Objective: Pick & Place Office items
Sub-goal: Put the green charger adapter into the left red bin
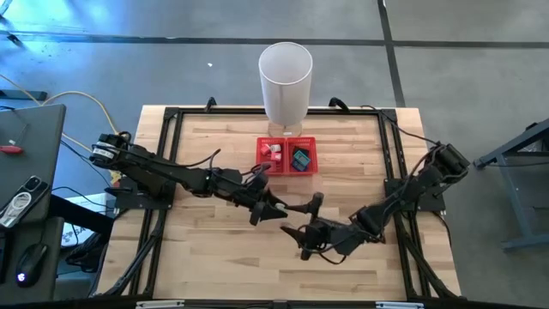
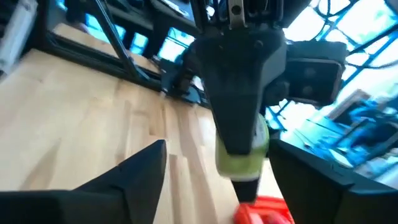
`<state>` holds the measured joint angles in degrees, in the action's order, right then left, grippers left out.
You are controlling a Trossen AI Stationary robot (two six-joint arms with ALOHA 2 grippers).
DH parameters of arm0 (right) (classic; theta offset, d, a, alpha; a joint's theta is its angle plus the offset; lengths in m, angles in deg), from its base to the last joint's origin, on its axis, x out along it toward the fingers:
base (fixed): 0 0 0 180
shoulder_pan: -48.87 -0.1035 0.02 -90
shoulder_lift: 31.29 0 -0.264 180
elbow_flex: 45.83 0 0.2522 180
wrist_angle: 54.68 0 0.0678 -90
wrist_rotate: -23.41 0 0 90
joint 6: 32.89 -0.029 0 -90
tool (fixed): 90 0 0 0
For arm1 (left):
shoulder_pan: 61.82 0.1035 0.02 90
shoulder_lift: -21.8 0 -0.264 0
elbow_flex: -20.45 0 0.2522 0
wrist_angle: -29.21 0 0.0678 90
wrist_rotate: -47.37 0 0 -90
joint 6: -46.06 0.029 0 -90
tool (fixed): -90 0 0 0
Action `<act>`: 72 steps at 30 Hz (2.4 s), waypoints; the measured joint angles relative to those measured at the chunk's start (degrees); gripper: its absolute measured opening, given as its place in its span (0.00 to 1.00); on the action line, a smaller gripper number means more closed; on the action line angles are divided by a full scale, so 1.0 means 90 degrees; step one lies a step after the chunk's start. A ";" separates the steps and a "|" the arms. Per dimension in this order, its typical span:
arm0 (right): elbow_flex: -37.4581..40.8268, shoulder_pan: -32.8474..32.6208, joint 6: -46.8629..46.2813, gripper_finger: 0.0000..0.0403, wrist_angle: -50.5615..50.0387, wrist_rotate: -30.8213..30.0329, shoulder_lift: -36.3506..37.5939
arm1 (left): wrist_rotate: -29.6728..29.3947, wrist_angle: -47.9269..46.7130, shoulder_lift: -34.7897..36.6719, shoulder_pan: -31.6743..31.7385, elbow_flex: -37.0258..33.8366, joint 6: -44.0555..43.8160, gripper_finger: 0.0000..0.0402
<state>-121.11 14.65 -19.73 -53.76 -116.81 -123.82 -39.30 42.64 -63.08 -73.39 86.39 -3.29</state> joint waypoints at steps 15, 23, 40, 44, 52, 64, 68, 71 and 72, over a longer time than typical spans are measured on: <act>-0.0002 -0.0485 -0.2111 0.65 -0.1689 -0.0109 0.0198 | 0.0097 -0.0954 0.0102 0.0753 -0.0002 0.1399 0.57; -0.0002 -0.0122 -0.2965 0.65 -0.2505 0.0755 0.0198 | -0.0560 -0.1495 0.0104 0.1355 -0.0002 0.2303 0.57; -0.0002 0.0555 -0.3158 0.65 -0.3128 0.1699 0.0196 | -0.2108 -0.2885 -0.0156 0.2259 -0.0010 0.3336 0.57; -0.0002 0.0651 -0.3176 0.65 -0.3131 0.1871 0.0194 | -0.2229 -0.2838 -0.0383 0.2453 -0.0010 0.3336 0.57; -0.0002 0.0815 -0.3166 0.64 -0.3138 0.2033 0.0194 | -0.2744 -0.2583 -0.0935 0.2499 -0.0011 0.3337 0.58; -0.0002 0.0867 -0.3152 0.65 -0.3134 0.2130 0.0194 | -0.2772 -0.2090 -0.1491 0.2695 -0.0010 0.3500 0.59; -0.0002 0.0866 -0.3152 0.65 -0.3138 0.2126 0.0194 | -0.2775 -0.2034 -0.1491 0.2764 -0.0010 0.3498 0.59; -0.0002 0.0864 -0.3152 0.65 -0.3138 0.2125 0.0191 | -0.2762 -0.2025 -0.1491 0.2786 -0.0010 0.3499 0.59; -0.0002 0.0864 -0.3151 0.65 -0.3138 0.2125 0.0191 | -0.2745 -0.2017 -0.1491 0.2786 -0.0010 0.3513 0.59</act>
<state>-121.13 22.43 -48.09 -82.01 -97.68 -122.10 -64.01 24.49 -76.50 -48.32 86.30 28.32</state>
